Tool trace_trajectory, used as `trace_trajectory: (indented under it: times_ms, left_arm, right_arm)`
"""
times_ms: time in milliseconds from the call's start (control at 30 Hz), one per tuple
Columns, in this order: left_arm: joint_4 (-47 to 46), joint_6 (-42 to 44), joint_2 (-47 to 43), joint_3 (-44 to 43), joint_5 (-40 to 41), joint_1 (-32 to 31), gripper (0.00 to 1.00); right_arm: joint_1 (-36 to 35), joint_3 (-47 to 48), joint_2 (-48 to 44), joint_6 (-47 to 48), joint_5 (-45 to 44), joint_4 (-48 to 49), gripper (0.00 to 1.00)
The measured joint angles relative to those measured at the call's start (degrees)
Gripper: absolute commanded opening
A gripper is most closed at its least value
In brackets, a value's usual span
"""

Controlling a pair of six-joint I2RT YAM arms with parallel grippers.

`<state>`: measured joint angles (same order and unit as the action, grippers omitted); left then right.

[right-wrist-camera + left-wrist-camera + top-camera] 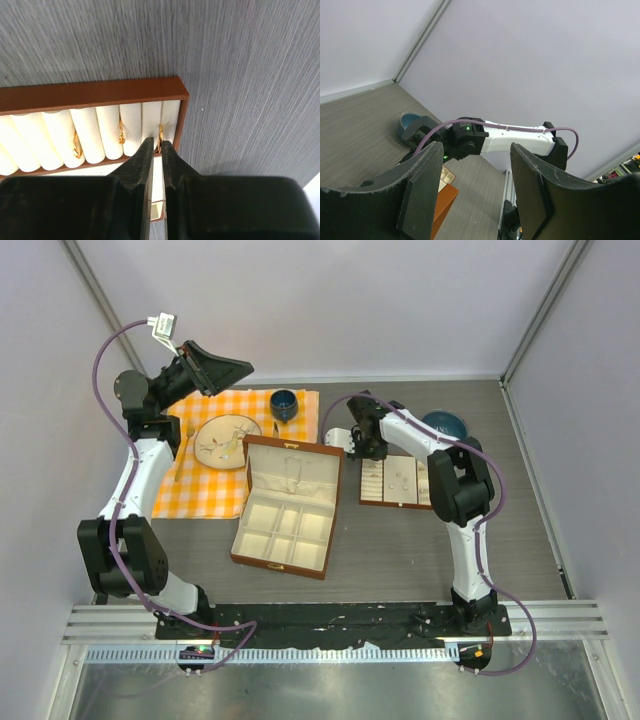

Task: Organize the mixed jewelry
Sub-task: Place the jewelry in the compartment layer.

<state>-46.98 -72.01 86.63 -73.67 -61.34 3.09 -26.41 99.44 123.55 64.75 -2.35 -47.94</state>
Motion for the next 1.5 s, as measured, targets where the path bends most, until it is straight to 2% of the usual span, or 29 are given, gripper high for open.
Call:
trace_trajectory:
  times_ms: [700,1500]
  left_arm:
    - [-1.11,-1.09,0.09,0.42,0.0,0.04,0.6]
    - [-3.8,-3.06,0.96,0.44,0.0,0.7,0.6]
  right_arm:
    - [-0.85,4.2,2.38,-0.44,-0.59,-3.13,0.01]
    - [-2.01,4.17,3.48,-0.15,-3.89,-3.08,0.01]
